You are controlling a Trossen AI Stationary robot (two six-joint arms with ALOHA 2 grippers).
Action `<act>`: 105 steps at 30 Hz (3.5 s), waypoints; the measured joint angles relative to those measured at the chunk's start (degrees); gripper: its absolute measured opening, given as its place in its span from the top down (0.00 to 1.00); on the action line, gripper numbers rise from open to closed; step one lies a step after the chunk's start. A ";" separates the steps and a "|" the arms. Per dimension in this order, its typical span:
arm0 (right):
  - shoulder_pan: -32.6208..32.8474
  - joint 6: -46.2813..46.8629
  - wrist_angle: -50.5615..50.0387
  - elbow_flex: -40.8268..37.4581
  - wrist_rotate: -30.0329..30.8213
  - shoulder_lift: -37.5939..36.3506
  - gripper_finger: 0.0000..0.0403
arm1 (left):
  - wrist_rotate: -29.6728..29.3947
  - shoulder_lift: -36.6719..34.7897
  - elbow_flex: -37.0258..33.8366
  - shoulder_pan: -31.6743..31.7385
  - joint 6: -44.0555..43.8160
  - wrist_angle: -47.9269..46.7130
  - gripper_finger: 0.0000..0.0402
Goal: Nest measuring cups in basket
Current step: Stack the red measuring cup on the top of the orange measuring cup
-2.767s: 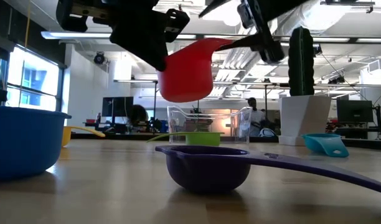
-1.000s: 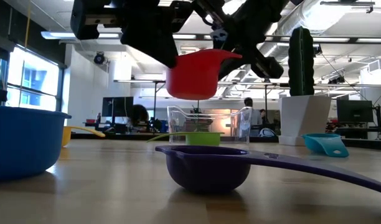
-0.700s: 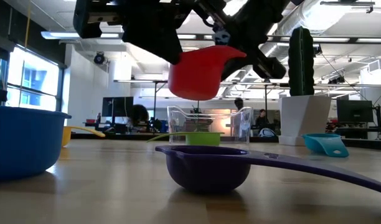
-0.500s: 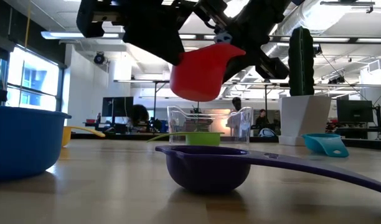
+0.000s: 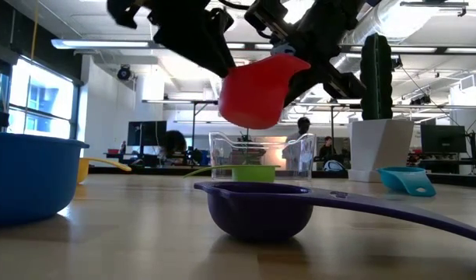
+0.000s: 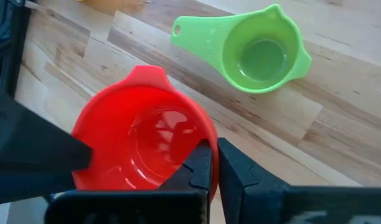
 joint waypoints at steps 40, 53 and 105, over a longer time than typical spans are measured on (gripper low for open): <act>25.69 -17.86 -25.54 0.00 -1.83 -12.20 1.00 | -1.04 -0.02 7.11 1.39 -4.33 -3.91 0.70; 37.33 -9.06 -30.78 -0.09 -2.24 -12.10 1.00 | -1.10 -0.06 7.09 5.82 -8.84 0.11 0.70; 38.34 -26.99 -32.02 -0.20 -0.20 -3.73 1.00 | -0.97 -0.07 7.07 6.82 -11.72 0.36 0.70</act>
